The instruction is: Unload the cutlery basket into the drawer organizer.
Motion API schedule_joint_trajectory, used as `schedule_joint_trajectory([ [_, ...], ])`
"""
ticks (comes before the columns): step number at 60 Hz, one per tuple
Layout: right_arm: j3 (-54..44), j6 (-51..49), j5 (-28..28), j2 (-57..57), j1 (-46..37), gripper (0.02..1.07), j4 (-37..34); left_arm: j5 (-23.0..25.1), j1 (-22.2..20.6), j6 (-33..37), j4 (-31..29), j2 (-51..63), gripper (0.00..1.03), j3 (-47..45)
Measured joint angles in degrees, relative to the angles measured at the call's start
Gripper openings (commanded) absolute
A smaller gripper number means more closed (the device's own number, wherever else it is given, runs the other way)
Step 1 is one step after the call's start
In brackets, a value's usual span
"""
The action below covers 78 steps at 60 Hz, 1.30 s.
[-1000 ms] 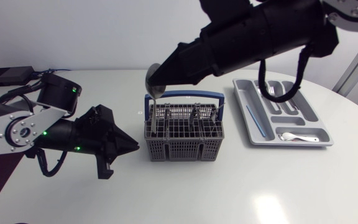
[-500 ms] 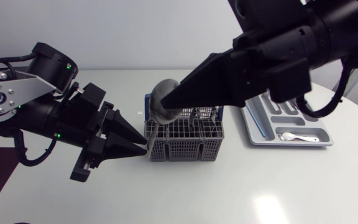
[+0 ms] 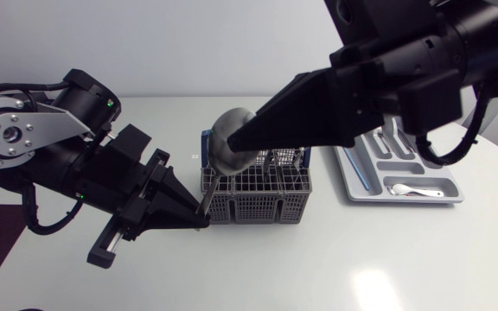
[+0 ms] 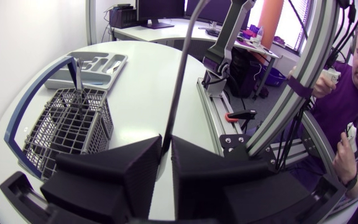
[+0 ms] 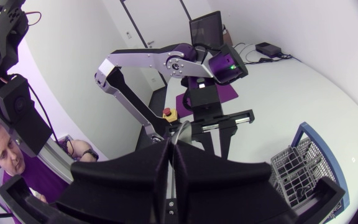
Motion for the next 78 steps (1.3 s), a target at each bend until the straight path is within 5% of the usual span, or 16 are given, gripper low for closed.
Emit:
schedule_joint_trajectory([
  [11, -0.7, 0.02, -1.75, -0.79, -1.4, 0.09, 0.02, 2.95, -0.79, 3.34, 0.15, 0.9, 0.03, 0.0],
  [17, -1.2, -0.04, -1.9, -1.6, -1.97, 0.25, 0.28, 4.48, -0.72, 3.65, 0.04, 1.44, 0.03, 0.11],
  [26, -2.47, -1.77, -1.01, -4.24, -4.57, 0.79, 0.48, 6.43, -0.37, 2.84, -1.44, 1.51, 0.03, 1.05],
  [30, -3.61, -2.8, -1.01, -6.84, -5.99, 0.92, 0.5, 7.39, 0.24, 2.75, -1.51, 1.51, 0.03, 1.79],
  [47, -15.82, -13.38, -1.36, -15.3, -13.22, 0.92, 1.44, 10.91, -0.66, 2.97, -1.92, 5.79, 0.03, 4.94],
  [61, -23.26, -11.19, 1.55, -14.91, -13.31, 0.91, 12.68, 11.19, -4.92, 2.93, -1.99, 9.84, 0.03, 9.31],
  [78, -26.1, -2.38, 12.02, -14.91, -3.41, 0.54, 28.61, 11.34, -7.41, 2.25, -2.01, 14.47, 0.03, 11.52],
])
